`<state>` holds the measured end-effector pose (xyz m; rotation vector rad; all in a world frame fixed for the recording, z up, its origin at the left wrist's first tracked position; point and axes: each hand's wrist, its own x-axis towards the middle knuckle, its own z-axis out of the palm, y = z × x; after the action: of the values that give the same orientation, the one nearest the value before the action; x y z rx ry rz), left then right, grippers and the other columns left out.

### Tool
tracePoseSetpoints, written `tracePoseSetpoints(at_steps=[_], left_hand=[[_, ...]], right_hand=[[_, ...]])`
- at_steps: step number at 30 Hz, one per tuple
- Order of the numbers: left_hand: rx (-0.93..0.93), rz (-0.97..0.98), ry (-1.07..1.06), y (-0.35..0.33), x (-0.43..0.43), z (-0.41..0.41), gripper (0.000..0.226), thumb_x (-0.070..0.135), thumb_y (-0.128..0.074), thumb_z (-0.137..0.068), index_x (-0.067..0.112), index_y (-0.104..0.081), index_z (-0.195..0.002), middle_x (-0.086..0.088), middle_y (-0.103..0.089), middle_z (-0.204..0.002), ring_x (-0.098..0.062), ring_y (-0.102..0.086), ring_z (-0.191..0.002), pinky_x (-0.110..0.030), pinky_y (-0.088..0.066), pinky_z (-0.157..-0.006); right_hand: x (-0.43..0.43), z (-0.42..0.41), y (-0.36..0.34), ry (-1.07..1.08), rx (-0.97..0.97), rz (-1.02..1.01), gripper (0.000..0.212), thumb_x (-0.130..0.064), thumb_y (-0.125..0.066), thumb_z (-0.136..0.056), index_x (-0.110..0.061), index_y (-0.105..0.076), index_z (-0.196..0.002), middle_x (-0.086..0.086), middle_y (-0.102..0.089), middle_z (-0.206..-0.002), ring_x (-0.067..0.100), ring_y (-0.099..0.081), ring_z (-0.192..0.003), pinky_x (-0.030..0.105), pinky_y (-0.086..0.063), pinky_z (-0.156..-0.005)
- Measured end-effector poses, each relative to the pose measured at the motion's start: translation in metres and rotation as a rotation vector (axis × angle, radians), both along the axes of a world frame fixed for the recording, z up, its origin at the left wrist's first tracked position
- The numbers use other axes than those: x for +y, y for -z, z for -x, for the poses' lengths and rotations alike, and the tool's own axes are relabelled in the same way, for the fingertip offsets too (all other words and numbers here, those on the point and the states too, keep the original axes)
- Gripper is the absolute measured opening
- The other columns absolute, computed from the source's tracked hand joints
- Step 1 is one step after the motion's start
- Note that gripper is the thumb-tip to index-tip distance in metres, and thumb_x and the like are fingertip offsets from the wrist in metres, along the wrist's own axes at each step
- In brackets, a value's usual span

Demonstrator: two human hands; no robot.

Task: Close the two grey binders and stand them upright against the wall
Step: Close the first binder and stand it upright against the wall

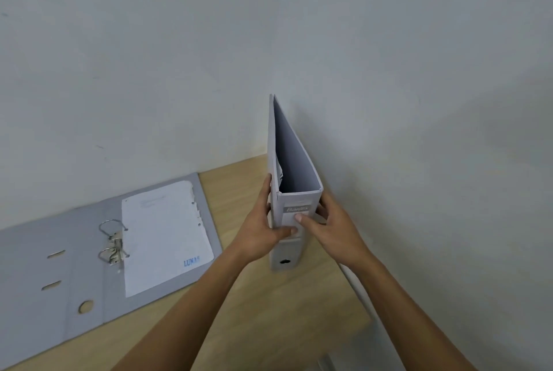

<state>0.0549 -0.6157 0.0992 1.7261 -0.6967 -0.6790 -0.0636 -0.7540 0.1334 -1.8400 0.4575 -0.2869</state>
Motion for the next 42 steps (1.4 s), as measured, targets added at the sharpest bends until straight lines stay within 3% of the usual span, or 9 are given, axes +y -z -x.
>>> tracePoseSetpoints(at_steps=[3,7,11,16,22,29,34,39,42], left_hand=[[-0.019,-0.098,-0.026,0.006,-0.017,-0.014,0.119,0.020,-0.087,-0.076,0.032,-0.006,-0.163,0.004,-0.047,-0.156,-0.016,-0.051,-0.137,-0.041,-0.050,-0.109],[-0.043,-0.213,-0.041,0.017,-0.035,-0.029,0.118,0.022,-0.086,-0.078,0.032,-0.004,-0.163,-0.003,-0.048,-0.157,-0.025,-0.041,-0.147,-0.054,-0.051,-0.105],[-0.050,-0.228,-0.067,0.021,-0.052,-0.041,0.118,0.023,-0.085,-0.079,0.033,-0.003,-0.163,-0.002,-0.047,-0.158,-0.026,-0.040,-0.148,-0.052,-0.048,-0.109],[-0.048,-0.228,-0.114,0.022,-0.073,-0.058,0.117,0.026,-0.085,-0.079,0.032,-0.004,-0.163,-0.002,-0.044,-0.160,-0.024,-0.041,-0.148,-0.046,-0.048,-0.109],[-0.130,-0.261,-0.220,0.023,-0.096,-0.082,0.105,0.028,-0.085,-0.079,0.023,-0.021,-0.163,-0.007,-0.055,-0.152,-0.022,-0.058,-0.134,-0.024,-0.048,-0.085],[-0.168,-0.298,-0.245,0.025,-0.105,-0.082,0.107,0.034,-0.086,-0.077,0.024,-0.022,-0.162,-0.006,-0.057,-0.150,-0.022,-0.059,-0.133,-0.037,-0.054,-0.096],[-0.120,-0.297,-0.289,0.027,-0.105,-0.077,0.095,0.030,-0.083,-0.080,0.016,-0.031,-0.159,-0.006,-0.057,-0.150,-0.021,-0.056,-0.135,-0.032,-0.051,-0.097],[-0.032,-0.393,-0.175,0.026,-0.088,-0.075,0.074,0.026,-0.075,-0.089,0.017,-0.041,-0.154,-0.007,-0.061,-0.145,-0.023,-0.060,-0.130,-0.028,-0.050,-0.094],[0.007,-0.388,-0.128,0.022,-0.067,-0.066,0.058,0.030,-0.069,-0.094,0.018,-0.049,-0.147,-0.006,-0.066,-0.138,-0.022,-0.068,-0.118,-0.038,-0.057,-0.095]], right_hand=[[-0.013,-0.009,0.001,0.058,0.034,0.033,0.046,-0.037,-0.072,-0.087,-0.069,-0.056,-0.115,-0.033,-0.070,-0.115,-0.012,-0.064,-0.109,0.007,-0.052,-0.078],[-0.029,-0.024,0.017,0.146,0.031,0.067,0.025,-0.037,-0.070,-0.091,-0.037,-0.067,-0.116,-0.005,-0.072,-0.105,0.011,-0.070,-0.095,0.025,-0.058,-0.077],[-0.033,-0.035,0.027,0.205,0.025,-0.009,0.019,-0.028,-0.065,-0.097,-0.040,-0.062,-0.111,-0.009,-0.073,-0.098,0.001,-0.069,-0.086,0.018,-0.055,-0.071],[-0.040,-0.050,0.031,0.254,0.038,-0.093,0.045,-0.024,-0.063,-0.098,-0.027,-0.054,-0.142,-0.012,-0.069,-0.108,-0.005,-0.068,-0.095,0.007,-0.052,-0.071],[-0.041,-0.067,0.034,0.244,0.018,-0.168,0.066,-0.020,-0.062,-0.100,-0.026,-0.034,-0.159,-0.009,-0.056,-0.140,0.005,-0.059,-0.126,0.006,-0.049,-0.085],[-0.052,-0.074,0.044,0.298,0.001,-0.177,0.065,-0.007,-0.059,-0.098,-0.025,-0.037,-0.157,-0.005,-0.059,-0.136,0.006,-0.060,-0.121,-0.001,-0.050,-0.076],[-0.041,-0.076,0.048,0.309,-0.035,-0.214,0.070,-0.006,-0.062,-0.097,-0.026,-0.033,-0.158,-0.005,-0.054,-0.143,0.007,-0.058,-0.127,0.022,-0.053,-0.098],[-0.039,-0.070,0.050,0.262,0.016,-0.215,0.055,-0.006,-0.061,-0.097,-0.030,-0.044,-0.143,-0.014,-0.054,-0.133,-0.004,-0.058,-0.110,0.001,-0.051,-0.073],[-0.038,-0.067,0.049,0.180,0.072,-0.191,0.040,-0.009,-0.062,-0.097,-0.032,-0.052,-0.129,-0.012,-0.060,-0.126,-0.003,-0.060,-0.110,0.004,-0.050,-0.073]])
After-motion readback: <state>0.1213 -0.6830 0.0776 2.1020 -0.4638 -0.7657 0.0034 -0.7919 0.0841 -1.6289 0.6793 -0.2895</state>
